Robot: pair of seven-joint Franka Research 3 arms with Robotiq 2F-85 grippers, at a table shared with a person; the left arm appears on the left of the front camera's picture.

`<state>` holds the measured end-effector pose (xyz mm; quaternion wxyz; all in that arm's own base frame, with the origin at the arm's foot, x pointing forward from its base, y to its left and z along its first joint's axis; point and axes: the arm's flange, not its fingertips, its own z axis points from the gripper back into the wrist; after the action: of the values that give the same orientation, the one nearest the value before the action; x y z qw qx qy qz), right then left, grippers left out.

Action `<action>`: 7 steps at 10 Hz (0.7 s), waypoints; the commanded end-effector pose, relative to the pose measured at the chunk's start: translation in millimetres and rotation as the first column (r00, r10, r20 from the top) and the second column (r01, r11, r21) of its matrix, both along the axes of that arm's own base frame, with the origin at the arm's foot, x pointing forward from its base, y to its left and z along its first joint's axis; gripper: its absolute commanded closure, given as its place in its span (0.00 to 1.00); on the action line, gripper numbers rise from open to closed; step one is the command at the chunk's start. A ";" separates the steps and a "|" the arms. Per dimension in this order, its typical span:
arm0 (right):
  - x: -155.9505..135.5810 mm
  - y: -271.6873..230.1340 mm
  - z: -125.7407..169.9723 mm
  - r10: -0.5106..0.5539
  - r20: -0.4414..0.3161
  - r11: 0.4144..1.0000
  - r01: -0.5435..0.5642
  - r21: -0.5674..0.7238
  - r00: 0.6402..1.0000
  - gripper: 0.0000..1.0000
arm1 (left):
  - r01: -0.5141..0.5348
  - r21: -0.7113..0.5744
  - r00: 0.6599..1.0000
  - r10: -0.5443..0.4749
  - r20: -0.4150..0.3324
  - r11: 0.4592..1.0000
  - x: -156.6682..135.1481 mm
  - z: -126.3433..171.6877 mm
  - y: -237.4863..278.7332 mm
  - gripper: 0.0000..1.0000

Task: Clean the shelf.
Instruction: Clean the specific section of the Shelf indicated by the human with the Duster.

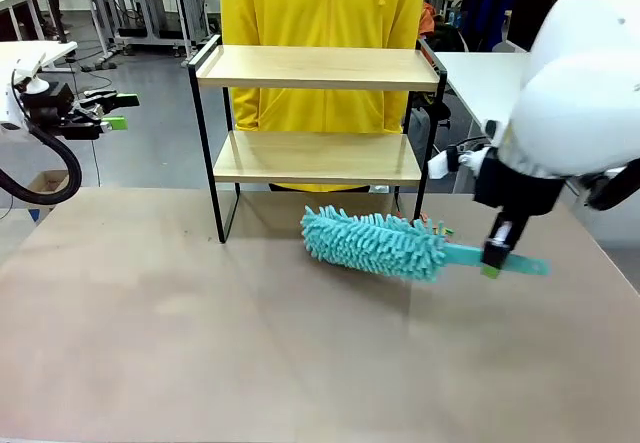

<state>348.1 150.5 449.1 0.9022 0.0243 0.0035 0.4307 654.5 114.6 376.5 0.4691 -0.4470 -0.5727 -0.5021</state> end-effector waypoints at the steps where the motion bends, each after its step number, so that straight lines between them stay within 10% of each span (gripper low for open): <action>1: -4.8 -42.8 42.7 0.114 -0.045 0.992 -0.116 -0.058 0.993 0.87 | 0.002 0.001 1.000 -0.002 0.004 1.000 -2.0 3.7 -0.4 0.00; 7: 0.9 -81.7 134.3 0.354 -0.244 0.902 -0.398 -0.167 0.903 0.87 | 0.002 0.001 1.000 -0.002 0.004 1.000 -2.0 3.7 -0.4 0.00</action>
<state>344.4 67.0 574.1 0.8165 -0.0116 0.1336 0.5615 654.5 114.6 376.5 0.4691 -0.4470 -0.5728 -0.5022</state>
